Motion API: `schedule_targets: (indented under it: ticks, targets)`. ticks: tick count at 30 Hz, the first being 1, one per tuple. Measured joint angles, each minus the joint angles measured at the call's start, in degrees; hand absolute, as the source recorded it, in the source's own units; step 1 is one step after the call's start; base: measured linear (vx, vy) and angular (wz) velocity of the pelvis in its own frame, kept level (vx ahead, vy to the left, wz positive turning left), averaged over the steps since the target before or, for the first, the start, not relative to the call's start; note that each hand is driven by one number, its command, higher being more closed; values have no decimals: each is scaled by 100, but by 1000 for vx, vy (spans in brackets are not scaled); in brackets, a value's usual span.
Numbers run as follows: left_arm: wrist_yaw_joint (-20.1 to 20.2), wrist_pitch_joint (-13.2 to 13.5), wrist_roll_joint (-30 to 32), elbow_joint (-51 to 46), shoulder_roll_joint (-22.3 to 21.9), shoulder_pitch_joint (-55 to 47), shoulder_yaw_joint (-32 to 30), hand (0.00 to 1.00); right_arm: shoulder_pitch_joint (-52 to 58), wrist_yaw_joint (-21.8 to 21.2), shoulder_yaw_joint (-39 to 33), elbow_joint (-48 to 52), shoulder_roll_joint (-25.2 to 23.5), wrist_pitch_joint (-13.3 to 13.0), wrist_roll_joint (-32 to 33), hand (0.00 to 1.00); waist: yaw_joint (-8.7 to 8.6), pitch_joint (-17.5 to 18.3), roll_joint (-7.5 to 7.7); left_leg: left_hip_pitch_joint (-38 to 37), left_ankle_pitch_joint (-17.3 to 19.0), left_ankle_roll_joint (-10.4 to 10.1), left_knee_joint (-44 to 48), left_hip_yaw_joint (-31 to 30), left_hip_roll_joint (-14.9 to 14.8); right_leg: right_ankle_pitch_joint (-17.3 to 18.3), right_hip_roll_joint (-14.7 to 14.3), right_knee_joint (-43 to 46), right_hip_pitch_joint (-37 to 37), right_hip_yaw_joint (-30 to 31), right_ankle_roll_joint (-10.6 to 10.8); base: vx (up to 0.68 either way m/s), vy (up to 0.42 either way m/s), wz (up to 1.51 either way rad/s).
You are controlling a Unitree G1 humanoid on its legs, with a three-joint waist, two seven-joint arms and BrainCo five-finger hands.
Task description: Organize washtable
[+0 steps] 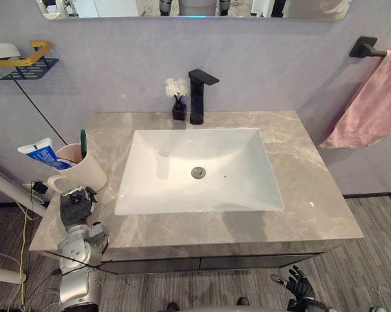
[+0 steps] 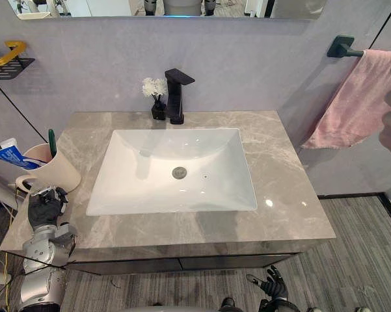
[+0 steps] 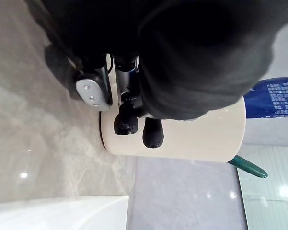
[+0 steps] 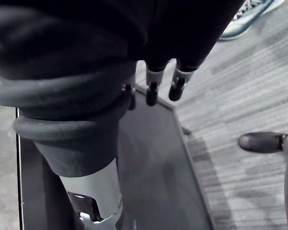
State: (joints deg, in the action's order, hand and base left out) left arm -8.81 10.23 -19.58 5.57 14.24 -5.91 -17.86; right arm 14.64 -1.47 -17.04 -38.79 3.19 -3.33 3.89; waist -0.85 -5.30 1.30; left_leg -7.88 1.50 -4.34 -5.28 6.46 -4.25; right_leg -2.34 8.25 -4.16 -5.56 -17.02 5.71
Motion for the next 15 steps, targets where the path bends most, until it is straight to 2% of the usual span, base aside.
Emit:
schedule_targets:
  ticks: [15]
  targets:
    - [116,-8,17,323,481,376,5,100,40,-10,-3,206,93,0,-4,0,2,-131,-28,211,136,-1,226,236,-20,-58,-8,37,312,246,-10,-11,-1,-8]
